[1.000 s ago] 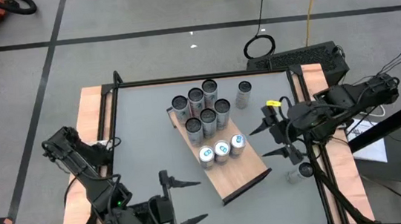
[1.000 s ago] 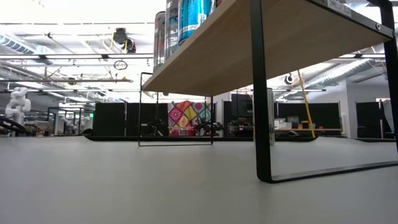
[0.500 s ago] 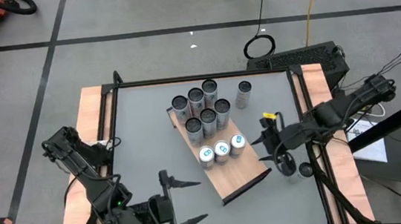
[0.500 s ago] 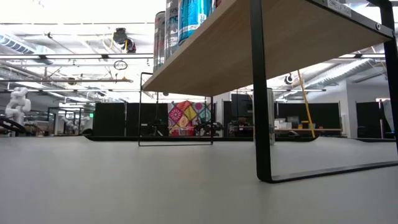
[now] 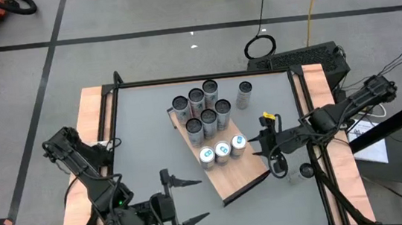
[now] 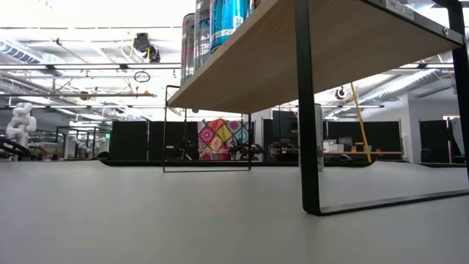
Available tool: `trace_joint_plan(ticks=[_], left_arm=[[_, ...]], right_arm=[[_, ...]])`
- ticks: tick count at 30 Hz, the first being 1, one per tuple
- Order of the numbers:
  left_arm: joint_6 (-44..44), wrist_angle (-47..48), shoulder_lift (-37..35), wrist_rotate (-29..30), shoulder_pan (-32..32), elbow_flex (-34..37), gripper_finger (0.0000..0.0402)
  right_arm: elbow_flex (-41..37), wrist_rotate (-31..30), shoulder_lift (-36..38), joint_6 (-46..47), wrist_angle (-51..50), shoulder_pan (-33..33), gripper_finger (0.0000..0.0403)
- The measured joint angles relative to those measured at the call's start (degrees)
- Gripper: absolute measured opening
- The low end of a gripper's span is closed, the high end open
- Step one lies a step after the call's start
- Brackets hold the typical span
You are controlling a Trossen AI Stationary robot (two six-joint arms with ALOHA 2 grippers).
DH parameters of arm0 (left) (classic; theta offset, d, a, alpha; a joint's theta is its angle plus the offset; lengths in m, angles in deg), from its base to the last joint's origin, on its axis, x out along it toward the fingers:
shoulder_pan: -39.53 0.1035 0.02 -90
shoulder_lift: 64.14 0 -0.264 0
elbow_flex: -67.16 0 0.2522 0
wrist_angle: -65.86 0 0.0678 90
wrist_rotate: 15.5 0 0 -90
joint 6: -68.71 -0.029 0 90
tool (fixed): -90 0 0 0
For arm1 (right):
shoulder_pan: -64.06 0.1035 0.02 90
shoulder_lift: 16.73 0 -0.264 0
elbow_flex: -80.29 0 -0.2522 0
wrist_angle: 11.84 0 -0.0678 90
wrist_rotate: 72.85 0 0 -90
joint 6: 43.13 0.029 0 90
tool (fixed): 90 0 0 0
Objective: Place canned beverage on shelf
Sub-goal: Put the blue soda can on the shelf aligned with the other blue soda cans, then adjust the blue soda cans on the shelf
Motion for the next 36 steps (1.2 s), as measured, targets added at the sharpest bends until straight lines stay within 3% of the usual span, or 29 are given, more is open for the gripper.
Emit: trace_joint_plan(ticks=[27,36], left_arm=[[-0.1,0.0,0.0,0.0,0.1,0.0,0.038],[0.0,0.1,0.1,0.0,0.2,0.0,0.038]], right_arm=[[0.0,0.1,-2.3,-1.0,4.2,-0.1,0.0134],[0.0,0.1,1.4,6.5,2.8,2.0,0.0134]])
